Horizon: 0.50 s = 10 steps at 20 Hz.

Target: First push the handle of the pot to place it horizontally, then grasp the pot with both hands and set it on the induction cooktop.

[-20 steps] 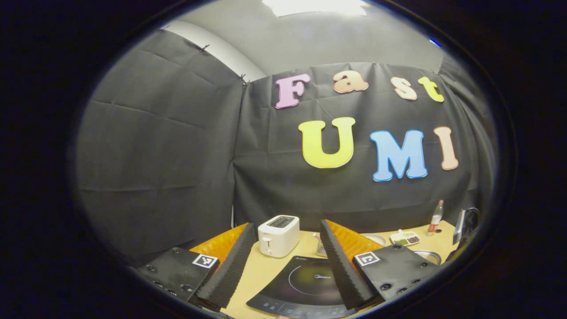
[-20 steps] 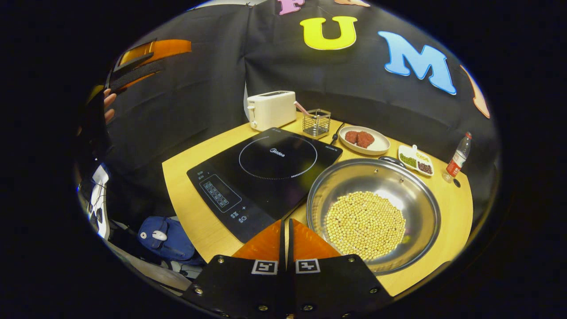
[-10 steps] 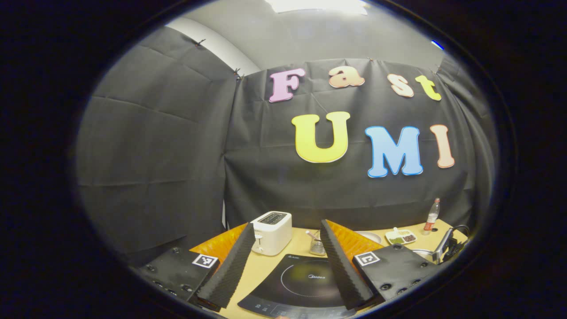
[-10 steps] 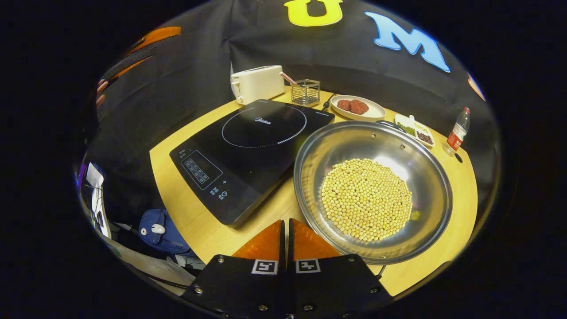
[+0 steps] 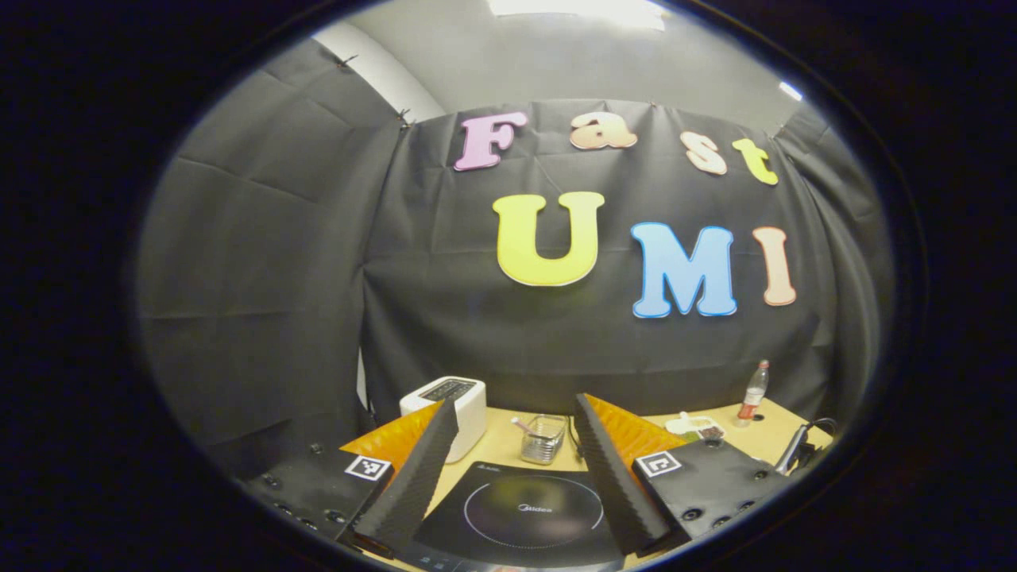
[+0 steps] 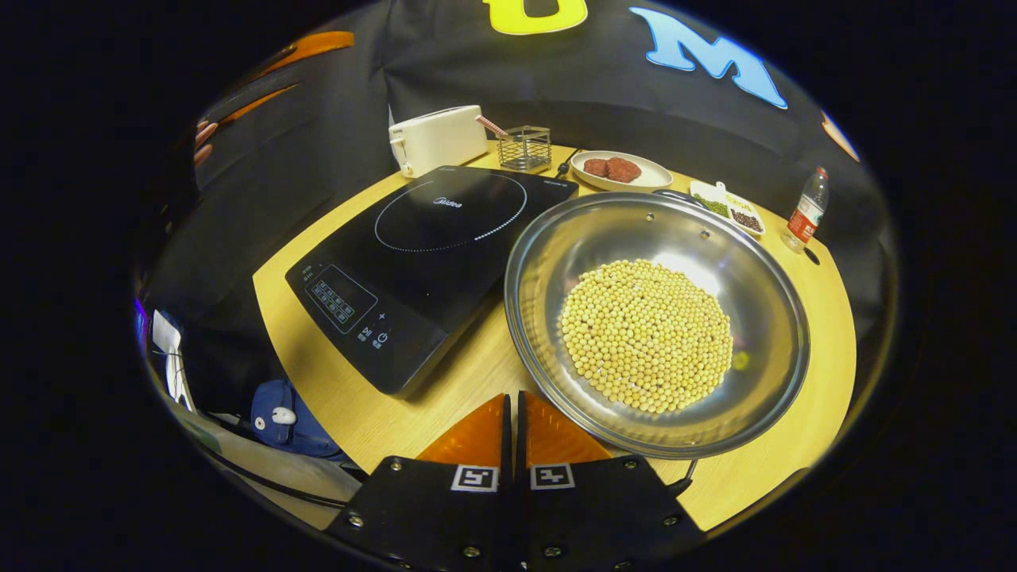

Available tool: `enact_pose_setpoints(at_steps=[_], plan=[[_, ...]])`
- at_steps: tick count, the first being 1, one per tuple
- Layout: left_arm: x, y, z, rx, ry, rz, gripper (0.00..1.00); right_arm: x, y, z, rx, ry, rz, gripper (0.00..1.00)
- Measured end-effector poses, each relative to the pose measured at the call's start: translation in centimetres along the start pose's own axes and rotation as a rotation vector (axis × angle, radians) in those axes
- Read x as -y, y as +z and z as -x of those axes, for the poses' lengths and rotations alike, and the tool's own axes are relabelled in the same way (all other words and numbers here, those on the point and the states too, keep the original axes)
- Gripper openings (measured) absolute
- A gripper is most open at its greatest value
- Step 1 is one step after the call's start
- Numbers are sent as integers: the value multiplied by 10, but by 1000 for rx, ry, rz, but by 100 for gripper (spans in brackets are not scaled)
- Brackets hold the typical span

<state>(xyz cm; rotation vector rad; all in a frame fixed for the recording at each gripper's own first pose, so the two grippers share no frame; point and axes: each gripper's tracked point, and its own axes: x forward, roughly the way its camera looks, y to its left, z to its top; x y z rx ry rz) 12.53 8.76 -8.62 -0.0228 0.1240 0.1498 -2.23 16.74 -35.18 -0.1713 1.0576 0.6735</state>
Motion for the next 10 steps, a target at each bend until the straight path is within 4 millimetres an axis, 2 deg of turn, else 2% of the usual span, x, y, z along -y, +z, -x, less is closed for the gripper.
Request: enact_pose_setpoints(at_steps=[2,4,6,10], plan=[[9,-4,-10,-10,-41,11,92,4,-2,2,-13,-20,-23,1],[18,-5,-18,-8,-75,16,100,9,-5,5,-20,-38,-55,1],[24,-6,-22,-8,-93,22,96,16,-8,8,-28,-58,-80,1],[37,-5,-26,-12,-128,34,96,35,-16,16,-41,-102,-110,1]])
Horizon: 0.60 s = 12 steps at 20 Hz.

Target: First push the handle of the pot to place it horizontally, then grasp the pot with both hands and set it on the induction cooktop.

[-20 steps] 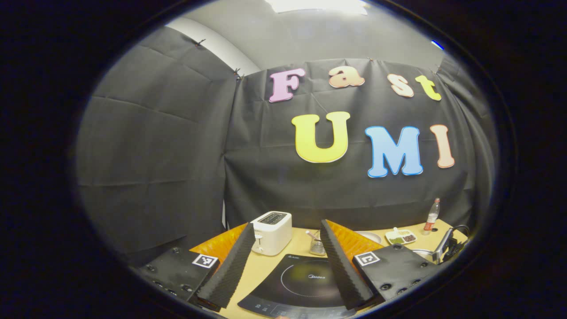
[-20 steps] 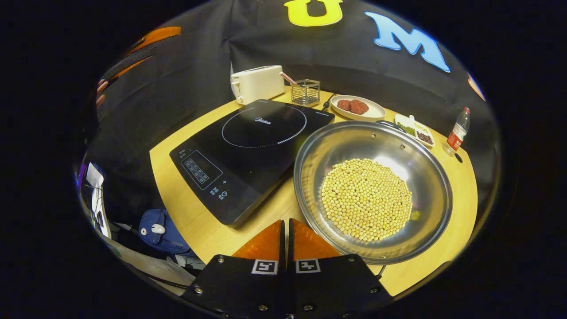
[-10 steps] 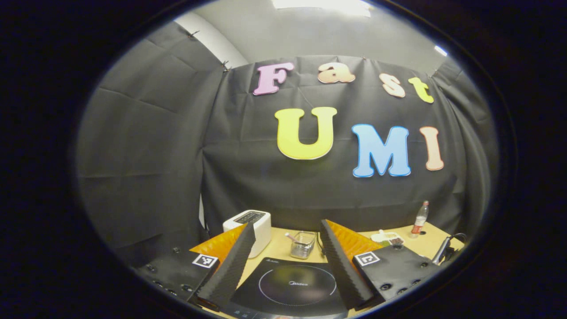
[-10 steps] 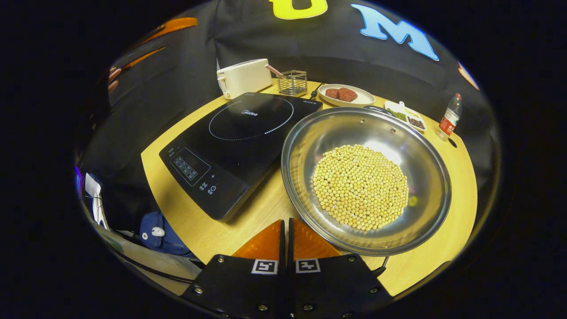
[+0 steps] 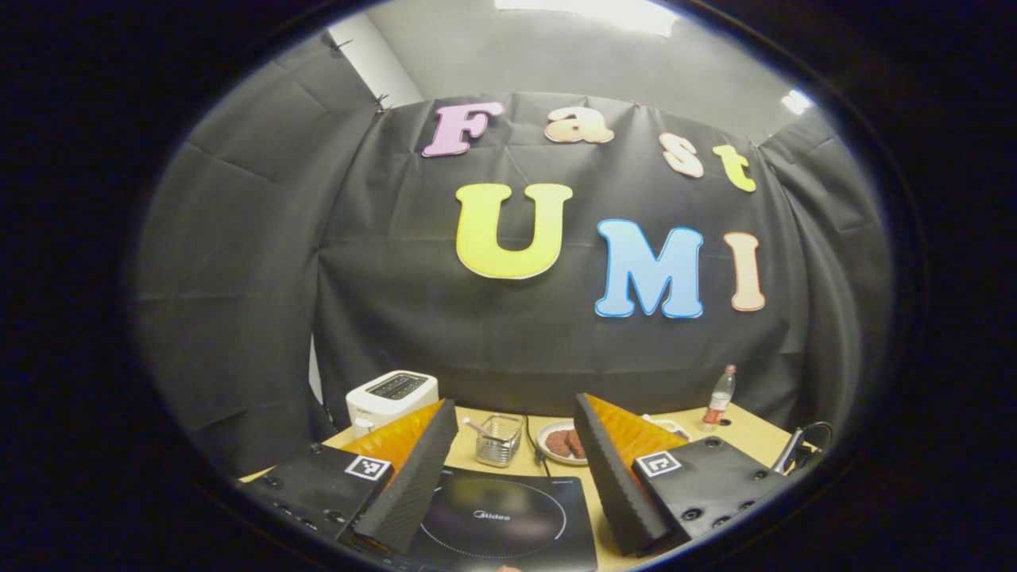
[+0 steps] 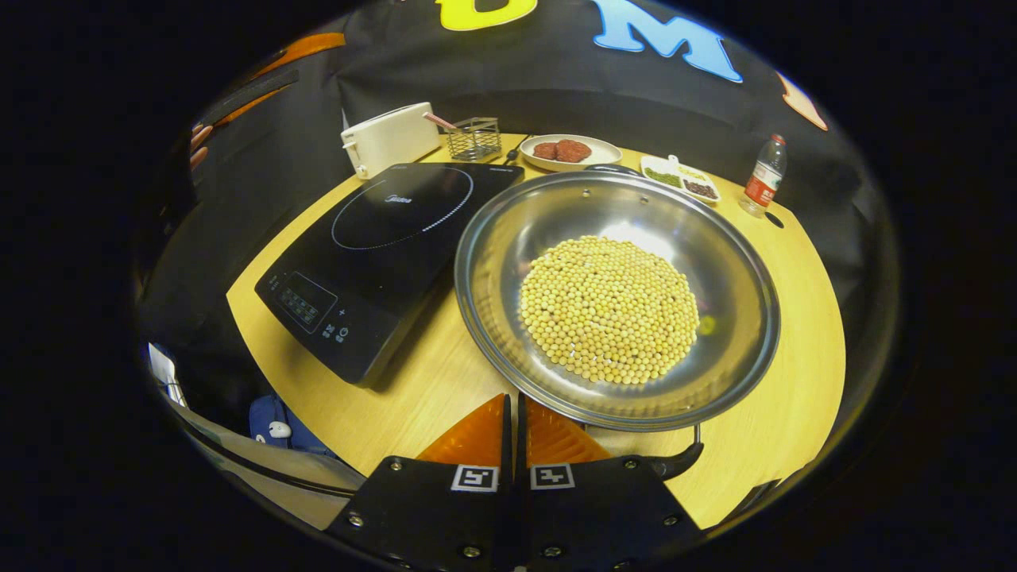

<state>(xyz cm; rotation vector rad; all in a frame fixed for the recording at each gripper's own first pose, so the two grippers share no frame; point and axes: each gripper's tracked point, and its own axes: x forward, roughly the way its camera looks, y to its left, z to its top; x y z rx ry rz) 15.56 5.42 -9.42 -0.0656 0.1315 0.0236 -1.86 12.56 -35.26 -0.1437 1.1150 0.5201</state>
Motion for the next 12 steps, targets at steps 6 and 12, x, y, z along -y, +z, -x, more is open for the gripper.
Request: enact_pose_setpoints(at_steps=[6,12], plan=[[18,-6,-2,-10,8,3,96,30,-10,9,-26,-21,-8,1],[49,-8,2,-23,33,-15,96,58,-18,14,-39,6,0,1]])
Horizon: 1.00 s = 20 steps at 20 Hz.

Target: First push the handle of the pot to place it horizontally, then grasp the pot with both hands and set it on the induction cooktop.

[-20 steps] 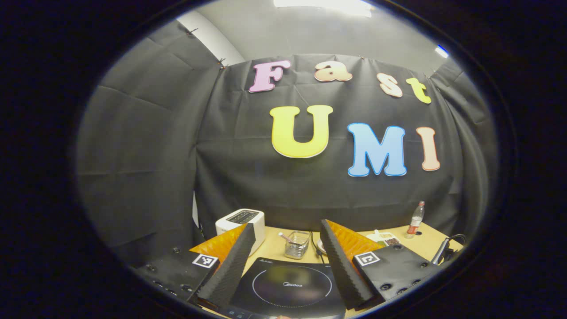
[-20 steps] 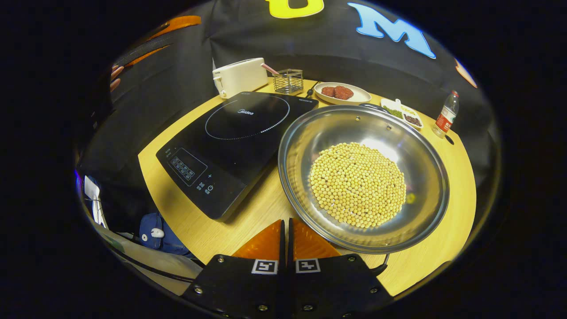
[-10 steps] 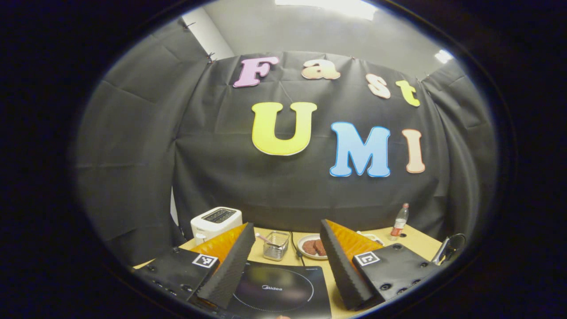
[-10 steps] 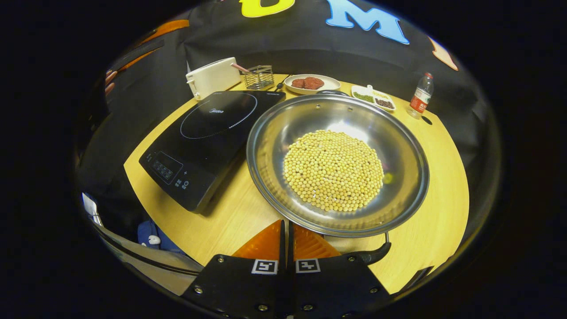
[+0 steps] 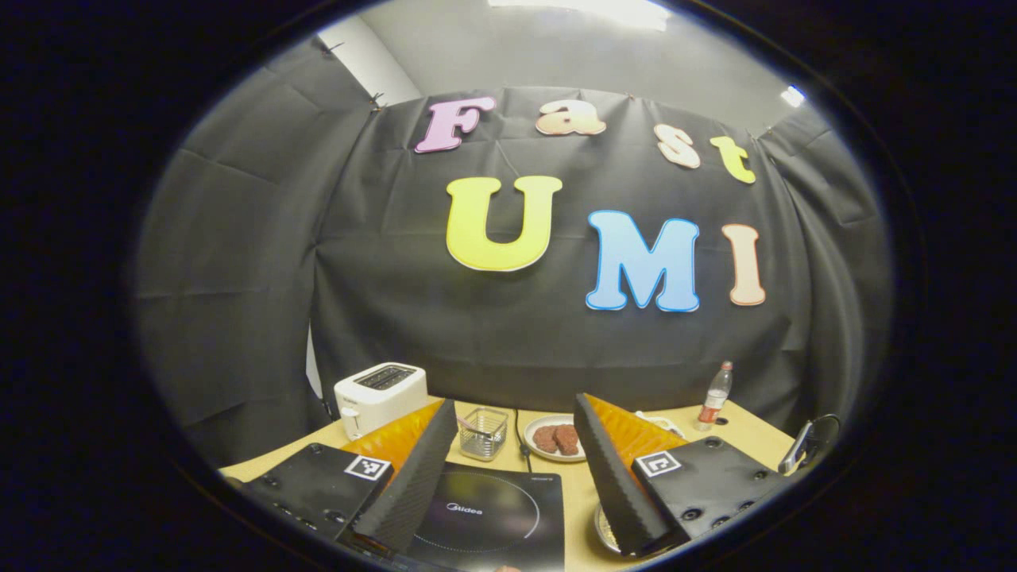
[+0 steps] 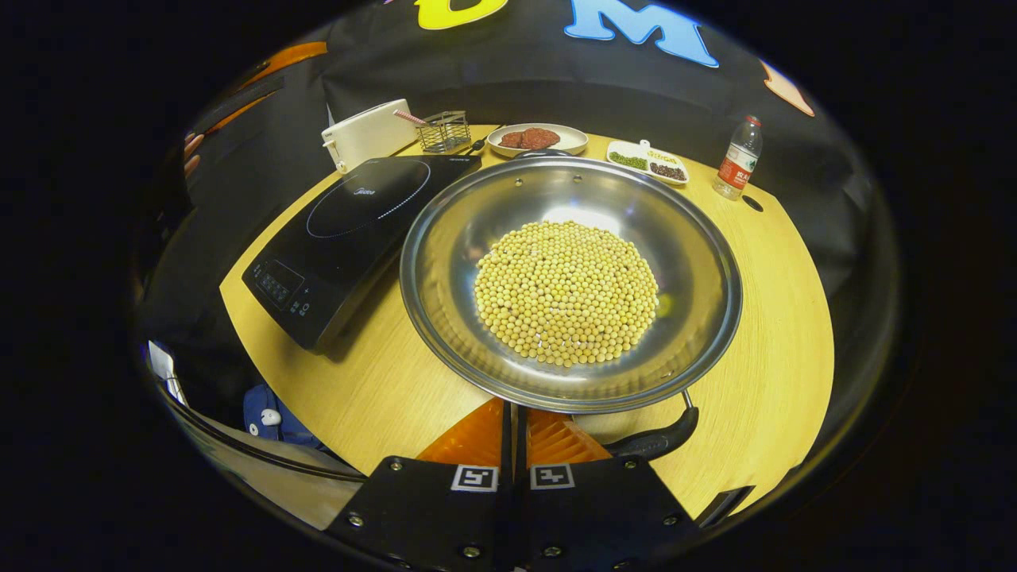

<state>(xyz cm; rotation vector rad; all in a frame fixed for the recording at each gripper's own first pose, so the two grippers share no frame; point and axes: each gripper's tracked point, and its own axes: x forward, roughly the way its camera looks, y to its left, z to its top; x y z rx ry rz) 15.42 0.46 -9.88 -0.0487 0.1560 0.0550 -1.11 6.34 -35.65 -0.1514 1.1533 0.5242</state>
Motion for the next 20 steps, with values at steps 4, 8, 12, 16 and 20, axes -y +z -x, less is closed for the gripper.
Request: enact_pose_setpoints(at_steps=[4,8,12,16,20], plan=[[22,3,3,1,9,-19,96,21,-4,5,2,11,-2,0],[43,3,4,-3,13,-33,100,45,-6,5,3,6,-16,1],[61,3,2,-5,16,-41,96,72,-6,6,4,-20,-23,1],[74,4,1,-6,24,-46,96,97,-3,4,7,-49,-30,1],[79,4,4,-9,42,-52,96,121,2,2,21,-94,20,1]])
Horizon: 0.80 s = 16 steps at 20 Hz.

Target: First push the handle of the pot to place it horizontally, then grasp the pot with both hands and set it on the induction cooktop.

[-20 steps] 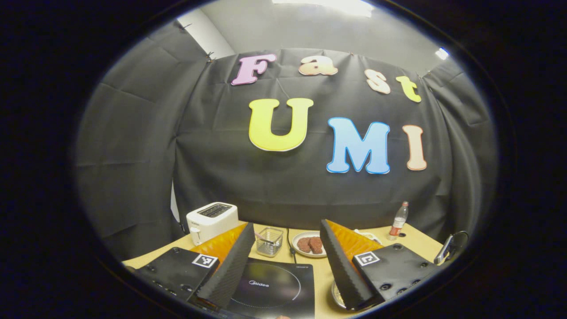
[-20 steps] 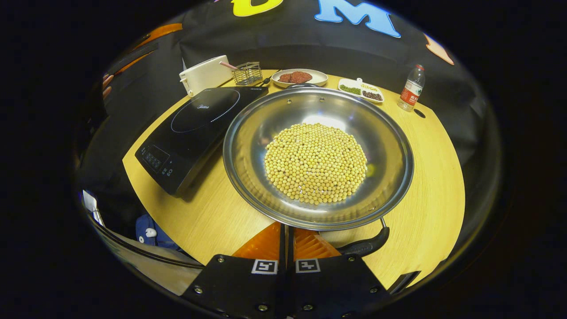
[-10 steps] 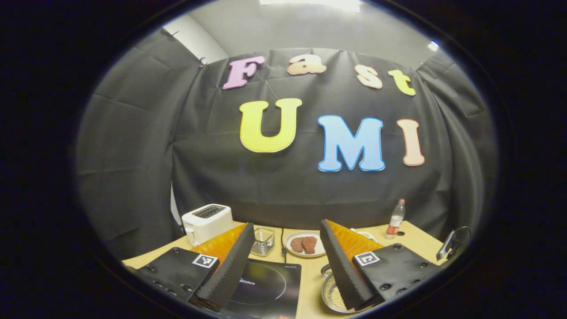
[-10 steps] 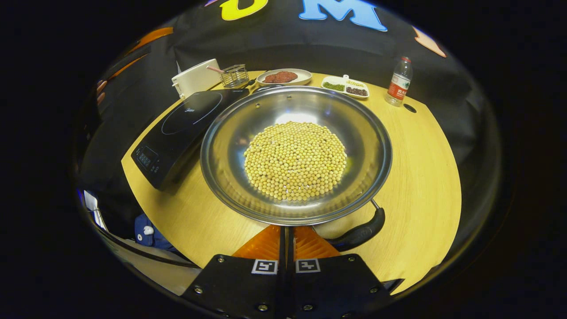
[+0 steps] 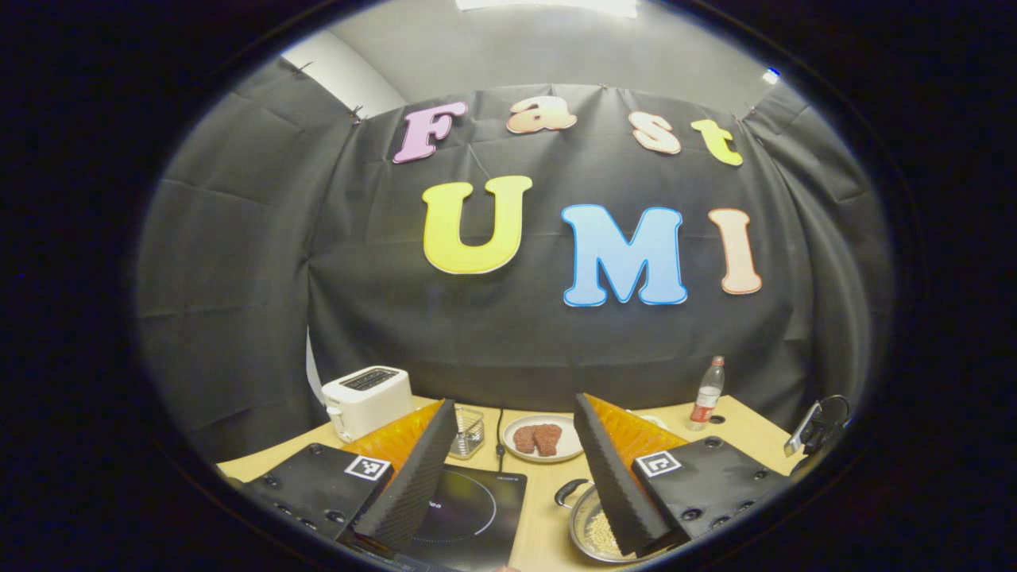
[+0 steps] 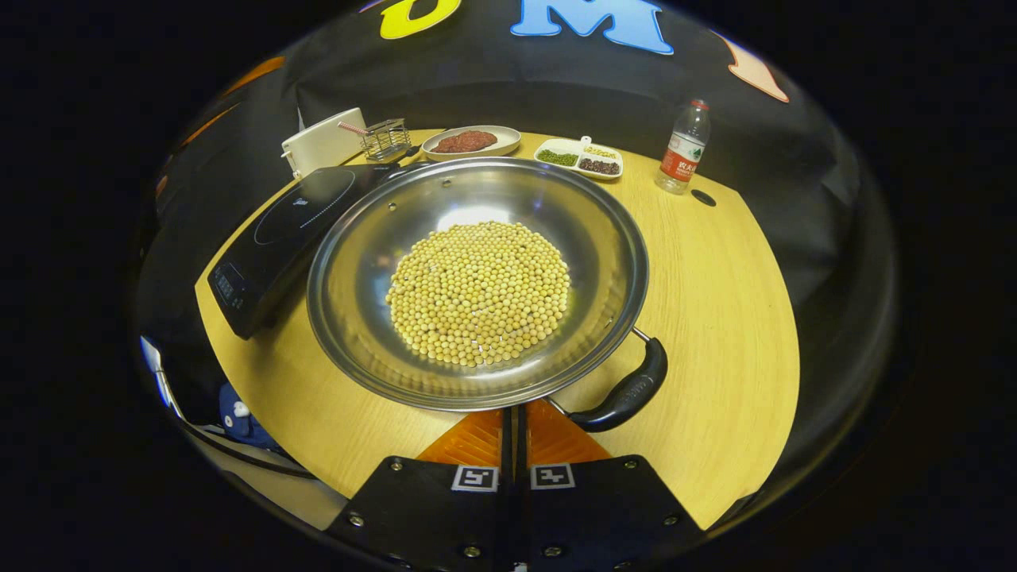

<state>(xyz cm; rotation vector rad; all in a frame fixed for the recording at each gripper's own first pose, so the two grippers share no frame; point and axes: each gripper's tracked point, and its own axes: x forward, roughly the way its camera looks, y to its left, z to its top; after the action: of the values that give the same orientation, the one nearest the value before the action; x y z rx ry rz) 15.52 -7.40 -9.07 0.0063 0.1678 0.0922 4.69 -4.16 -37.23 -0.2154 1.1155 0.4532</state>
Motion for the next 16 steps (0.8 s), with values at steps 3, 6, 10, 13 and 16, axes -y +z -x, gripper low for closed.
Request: enact_pose_setpoints(at_steps=[3,6,10,13,16], plan=[[-1,-2,4,-4,20,-8,96,16,6,-4,16,-34,40,1],[-4,-2,8,-8,41,-15,96,30,14,-10,30,-59,66,1],[-8,-5,14,-18,71,-24,98,40,24,-18,53,-76,77,1],[-10,-6,18,-20,92,-33,96,48,31,-23,74,-94,70,1],[-10,-7,19,-24,108,-39,96,57,37,-26,97,-126,37,1]])
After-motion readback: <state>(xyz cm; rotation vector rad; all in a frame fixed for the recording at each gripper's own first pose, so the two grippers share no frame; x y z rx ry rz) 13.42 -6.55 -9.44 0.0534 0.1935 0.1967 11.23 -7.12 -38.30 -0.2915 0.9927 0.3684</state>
